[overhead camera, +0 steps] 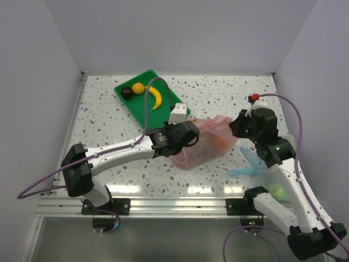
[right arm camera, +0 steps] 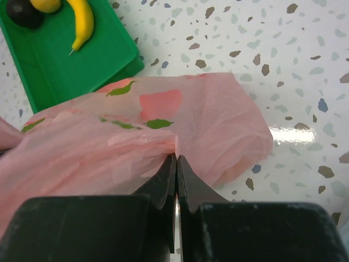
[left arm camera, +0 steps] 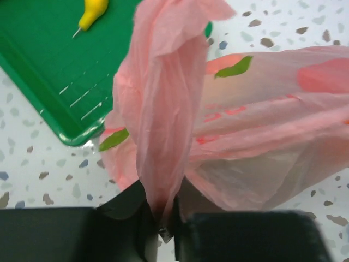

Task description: Untie the knot of the plastic bag and take out the fruit

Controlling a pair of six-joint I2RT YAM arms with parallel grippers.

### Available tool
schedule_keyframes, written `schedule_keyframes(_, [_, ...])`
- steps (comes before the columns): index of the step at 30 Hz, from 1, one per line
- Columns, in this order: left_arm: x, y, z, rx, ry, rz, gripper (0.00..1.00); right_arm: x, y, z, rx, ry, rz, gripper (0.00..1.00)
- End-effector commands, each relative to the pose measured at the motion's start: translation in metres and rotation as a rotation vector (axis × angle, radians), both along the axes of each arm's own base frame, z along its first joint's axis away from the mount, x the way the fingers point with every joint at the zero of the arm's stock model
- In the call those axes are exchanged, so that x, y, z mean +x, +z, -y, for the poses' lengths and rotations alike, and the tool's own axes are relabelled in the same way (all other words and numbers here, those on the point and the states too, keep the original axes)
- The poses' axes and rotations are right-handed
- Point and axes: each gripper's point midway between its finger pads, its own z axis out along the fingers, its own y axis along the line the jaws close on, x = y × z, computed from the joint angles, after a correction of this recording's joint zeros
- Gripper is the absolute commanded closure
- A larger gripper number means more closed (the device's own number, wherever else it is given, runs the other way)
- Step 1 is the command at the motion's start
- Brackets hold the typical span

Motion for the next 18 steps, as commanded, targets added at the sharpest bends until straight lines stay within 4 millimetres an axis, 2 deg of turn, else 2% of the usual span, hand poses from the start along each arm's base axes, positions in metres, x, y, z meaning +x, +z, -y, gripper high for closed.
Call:
schedule_keyframes(1, [-0.006, 0.004, -0.051, -0.039, 0.136, 0.031, 0.91, 0.003, 0.000, 0.015, -0.035, -0.073, 0.019, 1.00])
schedule_keyframes(2, [-0.010, -0.002, -0.058, -0.046, 0.133, 0.011, 0.93, 0.005, -0.004, 0.023, -0.059, -0.119, 0.015, 1.00])
schedule_keyframes(3, [-0.016, -0.012, -0.077, -0.043, 0.147, -0.007, 0.94, 0.006, -0.007, 0.027, -0.066, -0.145, 0.006, 1.00])
schedule_keyframes(5, [-0.025, -0.025, -0.091, -0.056, 0.146, -0.048, 0.97, 0.008, -0.012, 0.036, -0.088, -0.191, -0.012, 1.00])
schedule_keyframes(6, [-0.031, -0.035, -0.108, -0.055, 0.162, -0.065, 0.98, 0.010, -0.016, 0.037, -0.085, -0.208, -0.029, 1.00])
schedule_keyframes(7, [-0.037, -0.041, -0.113, -0.064, 0.156, -0.088, 0.98, 0.012, -0.017, 0.038, -0.084, -0.220, -0.035, 1.00])
schedule_keyframes(8, [-0.044, -0.056, -0.124, -0.041, 0.157, -0.112, 0.98, 0.013, -0.016, 0.040, -0.084, -0.235, -0.035, 1.00])
schedule_keyframes(9, [-0.048, -0.053, -0.130, -0.067, 0.157, -0.106, 0.98, 0.015, -0.016, 0.044, -0.087, -0.258, -0.039, 1.00])
schedule_keyframes(11, [-0.058, -0.066, -0.137, -0.065, 0.139, -0.133, 0.98, 0.020, -0.017, 0.047, -0.099, -0.274, -0.061, 1.00])
schedule_keyframes(13, [-0.064, -0.066, -0.135, -0.114, 0.112, -0.138, 0.95, 0.022, -0.020, 0.052, -0.126, -0.289, -0.091, 1.00])
schedule_keyframes(14, [-0.067, -0.070, -0.137, -0.118, 0.097, -0.142, 0.94, 0.024, -0.011, 0.052, -0.128, -0.287, -0.080, 1.00])
schedule_keyframes(16, [-0.068, -0.058, -0.126, -0.200, 0.046, -0.118, 0.93, 0.023, -0.004, 0.046, -0.146, -0.222, -0.076, 1.00])
schedule_keyframes(18, [-0.065, -0.042, -0.115, -0.270, -0.010, -0.070, 0.92, 0.022, 0.013, 0.041, -0.168, -0.152, -0.047, 0.78])
